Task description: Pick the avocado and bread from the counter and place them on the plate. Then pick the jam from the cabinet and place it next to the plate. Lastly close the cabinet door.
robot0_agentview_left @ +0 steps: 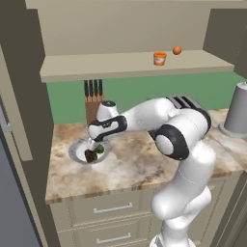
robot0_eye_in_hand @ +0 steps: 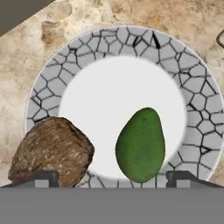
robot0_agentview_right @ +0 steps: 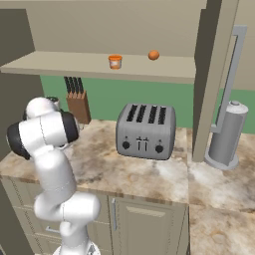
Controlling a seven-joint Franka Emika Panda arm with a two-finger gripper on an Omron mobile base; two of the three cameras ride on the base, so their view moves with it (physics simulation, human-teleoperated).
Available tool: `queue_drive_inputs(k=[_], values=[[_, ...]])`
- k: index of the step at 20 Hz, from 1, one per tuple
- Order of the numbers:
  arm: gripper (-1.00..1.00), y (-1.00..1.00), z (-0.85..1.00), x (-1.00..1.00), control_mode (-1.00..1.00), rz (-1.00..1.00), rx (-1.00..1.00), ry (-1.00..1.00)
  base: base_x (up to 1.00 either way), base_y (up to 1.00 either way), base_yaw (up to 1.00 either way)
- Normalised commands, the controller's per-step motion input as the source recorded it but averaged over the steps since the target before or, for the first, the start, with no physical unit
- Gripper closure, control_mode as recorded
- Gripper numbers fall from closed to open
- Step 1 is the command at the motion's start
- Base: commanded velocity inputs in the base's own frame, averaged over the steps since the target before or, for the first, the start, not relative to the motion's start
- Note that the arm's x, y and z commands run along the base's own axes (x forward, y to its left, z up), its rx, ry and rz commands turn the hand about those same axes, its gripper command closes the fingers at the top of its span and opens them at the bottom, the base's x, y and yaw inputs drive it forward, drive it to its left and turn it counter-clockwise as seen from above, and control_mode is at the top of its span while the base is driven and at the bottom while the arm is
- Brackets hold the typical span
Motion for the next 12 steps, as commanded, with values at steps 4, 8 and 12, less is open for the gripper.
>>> queue_drive_inputs(k=[4, 8, 12], values=[[-1.00, 0.00, 0.42, -0.59, -1.00, 0.00, 0.00, -0.42, 0.00, 0.00, 0.00], [-1.00, 0.00, 0.53, -0.47, -1.00, 0.00, 0.03, -0.38, 0.00, 0.00, 0.00], [-1.00, -0.01, 0.58, -0.45, -1.00, 0.00, 0.06, -0.34, 0.00, 0.00, 0.00]])
